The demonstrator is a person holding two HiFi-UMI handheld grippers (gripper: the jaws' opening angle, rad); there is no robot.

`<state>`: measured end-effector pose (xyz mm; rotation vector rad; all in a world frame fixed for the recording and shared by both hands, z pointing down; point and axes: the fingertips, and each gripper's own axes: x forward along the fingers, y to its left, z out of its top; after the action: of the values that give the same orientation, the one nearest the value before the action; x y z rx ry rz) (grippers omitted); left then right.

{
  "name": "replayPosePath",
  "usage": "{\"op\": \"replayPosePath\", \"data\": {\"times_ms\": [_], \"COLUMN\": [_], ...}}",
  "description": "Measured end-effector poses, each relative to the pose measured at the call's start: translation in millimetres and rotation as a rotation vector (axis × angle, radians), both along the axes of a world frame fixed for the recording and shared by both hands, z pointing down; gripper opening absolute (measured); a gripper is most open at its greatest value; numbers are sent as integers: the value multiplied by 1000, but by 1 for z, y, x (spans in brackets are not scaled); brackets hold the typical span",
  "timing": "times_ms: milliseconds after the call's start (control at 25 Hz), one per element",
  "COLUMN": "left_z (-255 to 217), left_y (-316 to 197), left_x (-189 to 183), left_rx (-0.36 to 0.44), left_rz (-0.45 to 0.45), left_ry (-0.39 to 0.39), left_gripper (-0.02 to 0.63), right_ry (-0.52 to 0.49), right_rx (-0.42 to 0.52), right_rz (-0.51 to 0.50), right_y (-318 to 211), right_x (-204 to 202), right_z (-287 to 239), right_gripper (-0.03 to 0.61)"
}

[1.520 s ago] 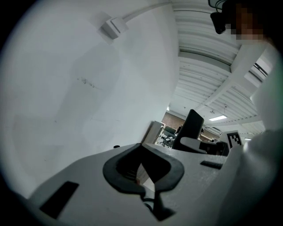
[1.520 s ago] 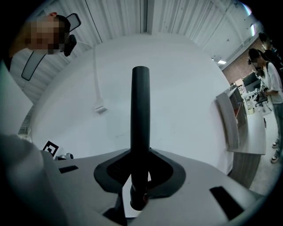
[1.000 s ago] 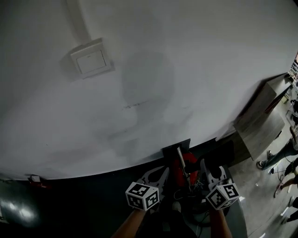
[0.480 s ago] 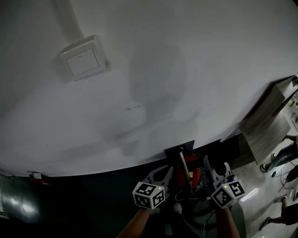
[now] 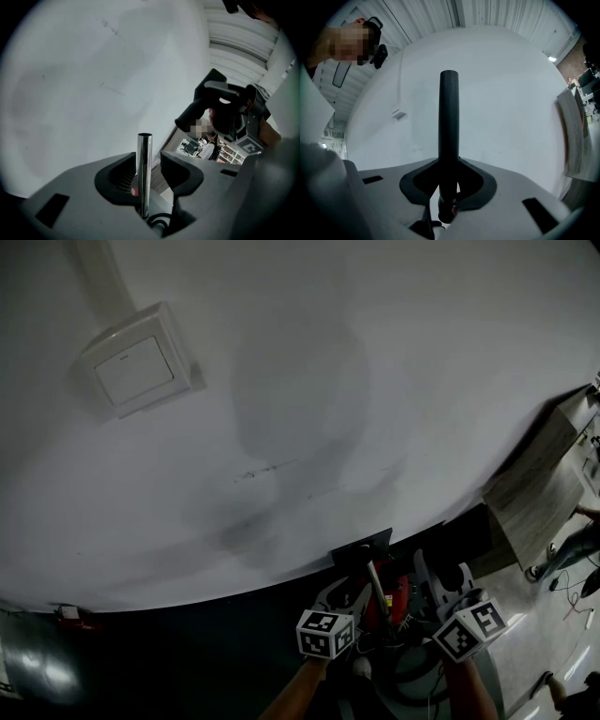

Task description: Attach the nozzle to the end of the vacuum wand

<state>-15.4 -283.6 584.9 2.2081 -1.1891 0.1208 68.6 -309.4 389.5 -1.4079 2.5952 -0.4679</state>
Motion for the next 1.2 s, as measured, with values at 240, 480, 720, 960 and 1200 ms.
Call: {"op": "replayPosePath", "data": {"times_ms": [240, 480, 720, 960, 1200], "left_z": [41, 62, 67, 66, 61], "left_y": [-16, -24, -28, -28, -22], "left_x": [20, 32, 35, 39, 46], "left_rx": [-41, -66, -67, -49, -50], "left_rz": [42, 72, 89, 86, 110], "left_ry": [1, -11, -10, -27, -44], "left_gripper": [211, 218, 208, 147, 146], "right_ry": [6, 6, 1, 1, -18], "right_rx": [9, -1, -8, -15, -27], "right_rz": [9, 12, 10, 6, 13], "right_y": [-13, -18, -23, -24, -25], "right_x": [-3, -5, -5, -4, 4], "right_z": [1, 7, 9, 11, 10], "right_gripper": [91, 91, 91, 91, 91]}}
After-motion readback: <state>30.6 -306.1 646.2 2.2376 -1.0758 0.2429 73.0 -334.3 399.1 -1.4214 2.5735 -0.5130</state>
